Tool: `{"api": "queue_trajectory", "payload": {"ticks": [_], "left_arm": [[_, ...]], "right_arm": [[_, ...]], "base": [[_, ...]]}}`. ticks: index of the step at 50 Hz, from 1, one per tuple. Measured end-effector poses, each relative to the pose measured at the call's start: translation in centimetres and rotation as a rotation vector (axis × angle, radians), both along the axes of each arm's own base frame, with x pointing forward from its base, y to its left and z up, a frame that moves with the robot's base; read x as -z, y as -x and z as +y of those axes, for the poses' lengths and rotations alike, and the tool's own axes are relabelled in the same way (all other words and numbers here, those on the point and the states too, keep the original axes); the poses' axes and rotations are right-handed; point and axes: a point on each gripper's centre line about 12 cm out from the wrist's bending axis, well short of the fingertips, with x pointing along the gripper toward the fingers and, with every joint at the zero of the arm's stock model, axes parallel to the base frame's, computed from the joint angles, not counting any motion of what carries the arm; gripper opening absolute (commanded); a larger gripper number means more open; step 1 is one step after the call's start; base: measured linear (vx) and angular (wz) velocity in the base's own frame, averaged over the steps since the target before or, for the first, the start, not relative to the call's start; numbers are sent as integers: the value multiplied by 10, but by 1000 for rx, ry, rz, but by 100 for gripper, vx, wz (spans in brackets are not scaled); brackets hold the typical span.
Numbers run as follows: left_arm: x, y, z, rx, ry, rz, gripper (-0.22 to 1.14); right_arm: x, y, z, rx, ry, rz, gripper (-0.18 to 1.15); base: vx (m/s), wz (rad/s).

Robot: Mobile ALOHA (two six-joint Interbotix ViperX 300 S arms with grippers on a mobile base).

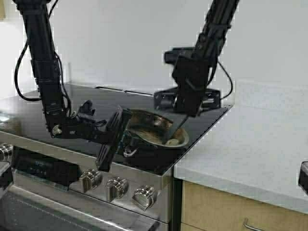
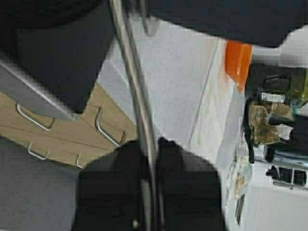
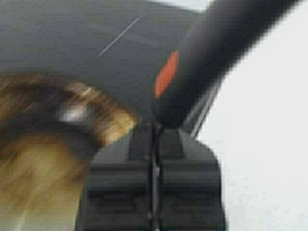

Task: Add oil to the pan and cook the shrimp and serve it

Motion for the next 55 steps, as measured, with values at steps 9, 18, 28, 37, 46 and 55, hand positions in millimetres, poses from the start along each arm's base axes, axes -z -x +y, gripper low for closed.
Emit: {"api": "queue_trajectory", "payload": {"ticks": [9, 18, 28, 37, 46, 55], "left_arm": [[0, -2, 3, -17, 2, 1, 3], [1, -2, 3, -17, 0, 3, 3], [0, -2, 3, -15, 0, 2, 3], [0, -2, 3, -15, 0, 2, 3], [0, -2, 3, -15, 1, 0, 3], [0, -3, 3, -14, 1, -1, 3]], "right_arm": [[-16, -28, -24, 106, -53, -29, 8], [-16, -42, -38, 145, -71, -18, 8], [-9, -53, -33, 141, -89, -9, 8], [4, -56, -29, 134, -88, 15, 8], [18, -54, -28, 115, -73, 52, 8], [28, -45, -21, 82, -53, 76, 8]], "base": [[0, 0], [0, 0], [0, 0], [0, 0], [0, 0], [0, 0]]}}
